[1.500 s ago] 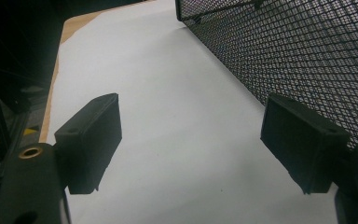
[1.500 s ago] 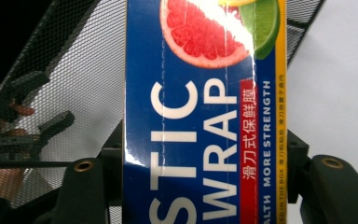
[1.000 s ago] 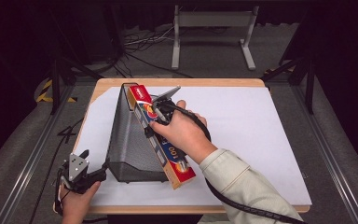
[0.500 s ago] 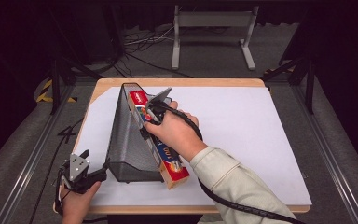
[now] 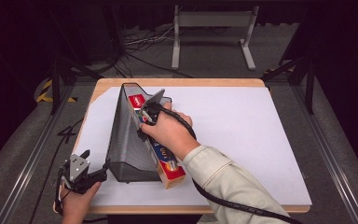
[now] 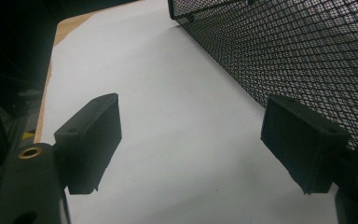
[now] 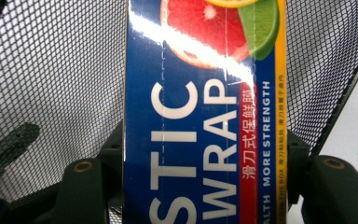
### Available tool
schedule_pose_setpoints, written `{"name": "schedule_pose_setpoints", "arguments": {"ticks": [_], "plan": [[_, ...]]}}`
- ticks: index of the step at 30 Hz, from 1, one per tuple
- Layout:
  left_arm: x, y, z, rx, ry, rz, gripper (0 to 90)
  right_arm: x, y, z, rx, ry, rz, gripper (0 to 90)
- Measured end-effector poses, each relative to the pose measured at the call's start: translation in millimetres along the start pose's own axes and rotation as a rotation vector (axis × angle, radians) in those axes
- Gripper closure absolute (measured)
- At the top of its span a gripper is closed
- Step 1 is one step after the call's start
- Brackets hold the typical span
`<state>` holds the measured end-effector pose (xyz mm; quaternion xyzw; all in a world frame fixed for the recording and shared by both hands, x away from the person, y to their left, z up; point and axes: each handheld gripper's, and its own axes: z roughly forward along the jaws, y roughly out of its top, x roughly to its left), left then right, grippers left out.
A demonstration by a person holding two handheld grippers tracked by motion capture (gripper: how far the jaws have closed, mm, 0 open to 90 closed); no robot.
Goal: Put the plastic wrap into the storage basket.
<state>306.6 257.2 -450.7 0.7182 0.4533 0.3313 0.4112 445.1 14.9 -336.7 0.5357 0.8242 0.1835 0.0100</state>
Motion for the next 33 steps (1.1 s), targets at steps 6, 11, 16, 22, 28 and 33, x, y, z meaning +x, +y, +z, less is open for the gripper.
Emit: {"name": "schedule_pose_setpoints", "arguments": {"ticks": [6,11,16,22,28,33], "plan": [[-0.5,-0.1,-1.0,-0.001,-0.002,-0.003,20.8,-0.6,4.2,7.4,0.017,-0.014,0.010,39.6],[0.5,-0.2,-1.8,-0.004,-0.006,-0.007,20.8,0.3,5.5,11.3,0.021,-0.024,0.008,39.5],[0.0,-0.2,-2.4,-0.005,-0.006,-0.011,20.7,1.3,6.7,15.4,0.027,-0.032,0.007,39.5],[0.7,-0.2,-2.9,-0.004,-0.008,-0.009,20.7,-1.5,9.4,21.7,0.031,-0.056,0.027,39.4],[1.0,-0.4,-3.0,-0.005,-0.010,-0.015,20.7,-0.2,12.5,26.1,0.034,-0.069,0.022,39.4],[0.8,-0.3,-3.0,-0.007,-0.010,-0.015,20.7,4.8,15.9,28.2,0.045,-0.079,0.024,39.0]]}}
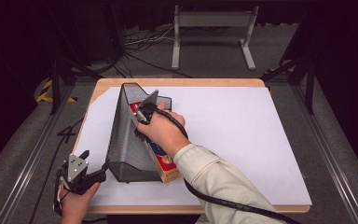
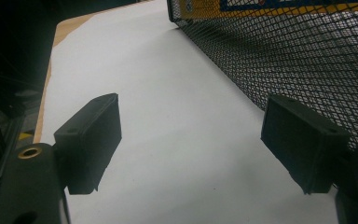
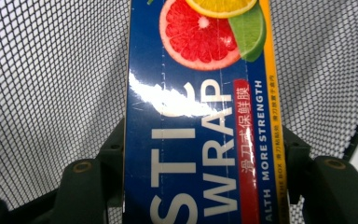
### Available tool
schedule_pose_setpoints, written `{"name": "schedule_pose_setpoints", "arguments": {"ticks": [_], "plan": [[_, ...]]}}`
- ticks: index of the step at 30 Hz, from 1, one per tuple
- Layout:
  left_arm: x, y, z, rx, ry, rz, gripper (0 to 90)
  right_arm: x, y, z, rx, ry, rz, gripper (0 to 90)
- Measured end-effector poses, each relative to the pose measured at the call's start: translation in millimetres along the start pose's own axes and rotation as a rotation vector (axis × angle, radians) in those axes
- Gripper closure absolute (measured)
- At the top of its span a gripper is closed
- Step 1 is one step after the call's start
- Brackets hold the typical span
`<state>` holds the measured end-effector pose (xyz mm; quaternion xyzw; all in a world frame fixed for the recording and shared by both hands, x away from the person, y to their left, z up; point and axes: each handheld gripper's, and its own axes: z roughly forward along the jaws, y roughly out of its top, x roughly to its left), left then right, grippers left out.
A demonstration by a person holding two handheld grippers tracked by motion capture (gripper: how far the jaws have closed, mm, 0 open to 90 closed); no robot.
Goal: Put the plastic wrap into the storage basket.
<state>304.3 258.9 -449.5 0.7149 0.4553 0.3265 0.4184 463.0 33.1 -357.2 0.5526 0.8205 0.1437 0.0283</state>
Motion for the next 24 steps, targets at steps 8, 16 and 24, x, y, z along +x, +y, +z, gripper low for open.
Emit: {"name": "schedule_pose_setpoints", "arguments": {"ticks": [8,16,24], "plan": [[1.1,-0.4,-0.3,-0.003,0.002,-0.001,20.7,3.8,1.5,-0.2,-0.002,-0.015,-0.035,38.1],[0.9,-0.9,0.4,0.004,0.000,0.001,20.7,2.7,-6.0,-12.6,-0.072,-0.003,-0.062,31.6],[2.2,-1.6,0.1,0.006,0.002,-0.003,20.7,-4.4,-13.4,-43.1,-0.183,0.018,-0.116,25.3]]}}
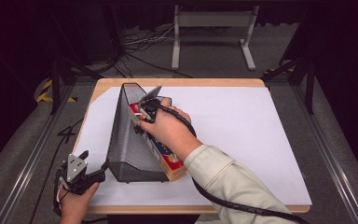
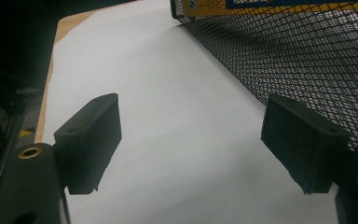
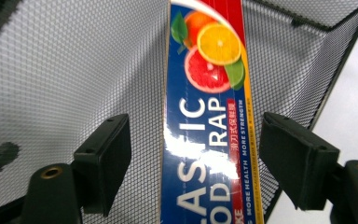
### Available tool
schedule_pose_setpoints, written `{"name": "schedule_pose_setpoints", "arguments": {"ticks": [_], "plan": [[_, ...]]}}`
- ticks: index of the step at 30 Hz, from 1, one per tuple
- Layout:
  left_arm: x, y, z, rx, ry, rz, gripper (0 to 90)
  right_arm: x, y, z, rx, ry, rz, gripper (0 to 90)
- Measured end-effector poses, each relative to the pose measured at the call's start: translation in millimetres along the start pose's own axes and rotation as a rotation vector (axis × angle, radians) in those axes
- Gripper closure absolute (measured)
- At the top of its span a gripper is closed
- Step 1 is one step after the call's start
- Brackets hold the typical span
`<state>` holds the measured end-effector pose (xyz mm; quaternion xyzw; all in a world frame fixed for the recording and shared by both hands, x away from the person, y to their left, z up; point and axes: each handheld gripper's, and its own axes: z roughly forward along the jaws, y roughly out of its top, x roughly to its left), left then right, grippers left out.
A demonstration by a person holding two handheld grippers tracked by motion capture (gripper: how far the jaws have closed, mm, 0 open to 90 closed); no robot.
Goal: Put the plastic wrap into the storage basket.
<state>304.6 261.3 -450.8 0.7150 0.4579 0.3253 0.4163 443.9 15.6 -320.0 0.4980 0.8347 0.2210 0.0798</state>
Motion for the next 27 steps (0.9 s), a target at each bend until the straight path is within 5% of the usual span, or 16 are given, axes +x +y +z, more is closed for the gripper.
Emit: {"name": "schedule_pose_setpoints", "arguments": {"ticks": [10,19,27], "plan": [[-0.6,1.5,0.9,-0.005,0.002,-0.006,20.7,-9.0,-7.5,-24.3,-0.160,0.081,-0.079,24.6],[1.3,2.5,2.8,-0.007,0.003,-0.004,20.7,-20.2,-28.4,-59.1,-0.355,0.194,-0.156,24.6],[0.7,3.1,2.8,-0.008,0.005,-0.005,20.7,-32.2,-44.1,-76.9,-0.414,0.221,-0.204,23.5]]}}
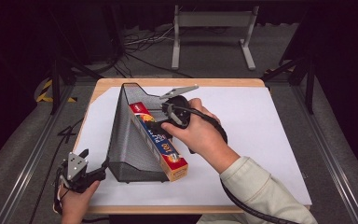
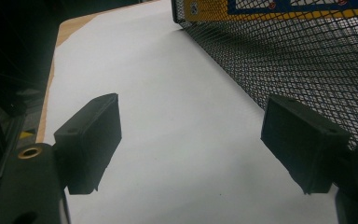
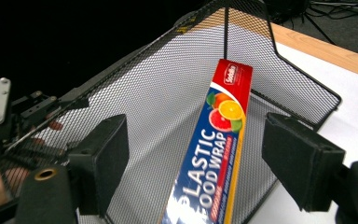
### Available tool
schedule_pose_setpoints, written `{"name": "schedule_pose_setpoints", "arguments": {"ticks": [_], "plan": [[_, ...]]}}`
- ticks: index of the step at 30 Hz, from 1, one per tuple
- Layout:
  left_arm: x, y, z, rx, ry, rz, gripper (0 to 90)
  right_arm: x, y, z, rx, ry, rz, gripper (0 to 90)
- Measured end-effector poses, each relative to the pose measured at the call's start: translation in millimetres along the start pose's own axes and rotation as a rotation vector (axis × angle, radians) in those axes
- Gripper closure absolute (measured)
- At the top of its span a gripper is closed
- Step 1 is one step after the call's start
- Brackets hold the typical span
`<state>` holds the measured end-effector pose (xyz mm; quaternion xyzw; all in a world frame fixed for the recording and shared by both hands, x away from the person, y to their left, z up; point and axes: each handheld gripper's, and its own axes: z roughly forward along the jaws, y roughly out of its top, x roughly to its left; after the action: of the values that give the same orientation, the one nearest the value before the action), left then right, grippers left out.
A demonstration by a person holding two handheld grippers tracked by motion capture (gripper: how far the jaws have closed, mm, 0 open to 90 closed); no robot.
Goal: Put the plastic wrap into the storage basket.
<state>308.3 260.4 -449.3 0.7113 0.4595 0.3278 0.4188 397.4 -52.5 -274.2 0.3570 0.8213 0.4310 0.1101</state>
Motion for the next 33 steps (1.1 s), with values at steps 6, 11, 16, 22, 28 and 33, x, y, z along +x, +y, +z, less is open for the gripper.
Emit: {"name": "schedule_pose_setpoints", "arguments": {"ticks": [6,11,16,22,28,33], "plan": [[1.1,-0.4,-1.0,0.000,0.004,-0.003,20.7,-10.9,-14.5,-26.2,-0.021,0.008,-0.014,22.4],[0.1,-0.1,-1.0,0.000,0.004,-0.006,20.7,-27.3,-28.9,-47.7,-0.038,0.000,-0.019,22.3],[-0.9,0.0,-0.3,0.003,0.004,-0.004,20.7,-47.5,-46.4,-69.5,-0.075,-0.032,-0.005,21.7],[-1.3,0.0,-0.1,0.006,0.007,-0.003,20.7,-75.9,-70.7,-92.9,-0.125,-0.051,-0.009,21.3],[-0.5,-0.1,-0.3,0.008,0.012,-0.002,20.7,-99.5,-90.7,-109.4,-0.131,-0.087,-0.033,20.3],[-0.7,-0.1,-0.9,0.006,0.016,-0.007,20.7,-121.5,-112.3,-116.7,-0.126,-0.111,-0.031,18.5]]}}
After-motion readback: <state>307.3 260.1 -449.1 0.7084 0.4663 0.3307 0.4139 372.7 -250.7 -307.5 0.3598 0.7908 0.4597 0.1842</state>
